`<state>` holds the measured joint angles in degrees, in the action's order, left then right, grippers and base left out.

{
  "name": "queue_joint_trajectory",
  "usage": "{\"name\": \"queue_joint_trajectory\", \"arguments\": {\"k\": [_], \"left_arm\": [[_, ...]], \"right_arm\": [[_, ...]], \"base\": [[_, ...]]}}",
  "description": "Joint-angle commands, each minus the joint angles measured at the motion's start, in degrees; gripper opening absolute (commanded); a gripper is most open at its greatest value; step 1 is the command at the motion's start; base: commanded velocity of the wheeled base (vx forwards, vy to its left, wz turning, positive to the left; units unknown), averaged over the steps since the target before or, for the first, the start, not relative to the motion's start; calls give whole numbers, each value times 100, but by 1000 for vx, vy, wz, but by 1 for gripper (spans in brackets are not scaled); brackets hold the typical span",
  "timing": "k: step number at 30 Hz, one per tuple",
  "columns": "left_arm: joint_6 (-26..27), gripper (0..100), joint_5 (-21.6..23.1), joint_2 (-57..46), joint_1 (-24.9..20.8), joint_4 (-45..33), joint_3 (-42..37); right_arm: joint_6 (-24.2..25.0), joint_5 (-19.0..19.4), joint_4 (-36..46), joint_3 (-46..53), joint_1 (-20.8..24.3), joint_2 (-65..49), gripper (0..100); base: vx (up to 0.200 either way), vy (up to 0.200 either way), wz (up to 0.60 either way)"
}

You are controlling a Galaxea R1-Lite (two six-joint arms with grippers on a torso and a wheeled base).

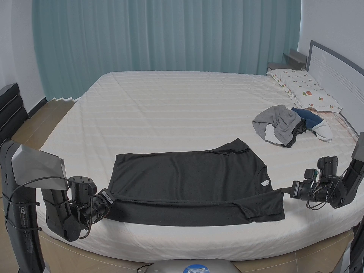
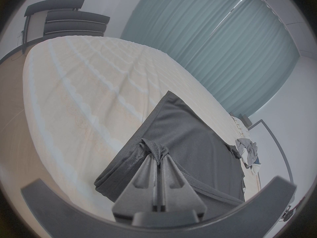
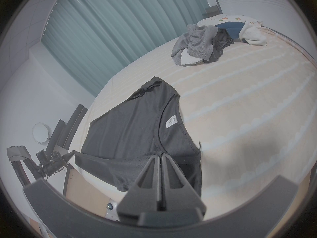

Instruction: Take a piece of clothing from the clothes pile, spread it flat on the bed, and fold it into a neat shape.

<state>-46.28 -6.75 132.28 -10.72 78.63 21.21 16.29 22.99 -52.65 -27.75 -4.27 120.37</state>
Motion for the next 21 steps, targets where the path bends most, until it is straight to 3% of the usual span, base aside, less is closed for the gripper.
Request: {"name": "queue_joint_trajectory", "arguments": {"k": [1,21], "left_arm": [[-83,0,-1,96,-1,3,94],[-250,0,-37,404,26,-14,445]], "right_arm": [[59,-5,0,-170,5,224,0],[164,-32,0,-636,137,839,0]], "base": [[0,0,0],[0,0,0]]}}
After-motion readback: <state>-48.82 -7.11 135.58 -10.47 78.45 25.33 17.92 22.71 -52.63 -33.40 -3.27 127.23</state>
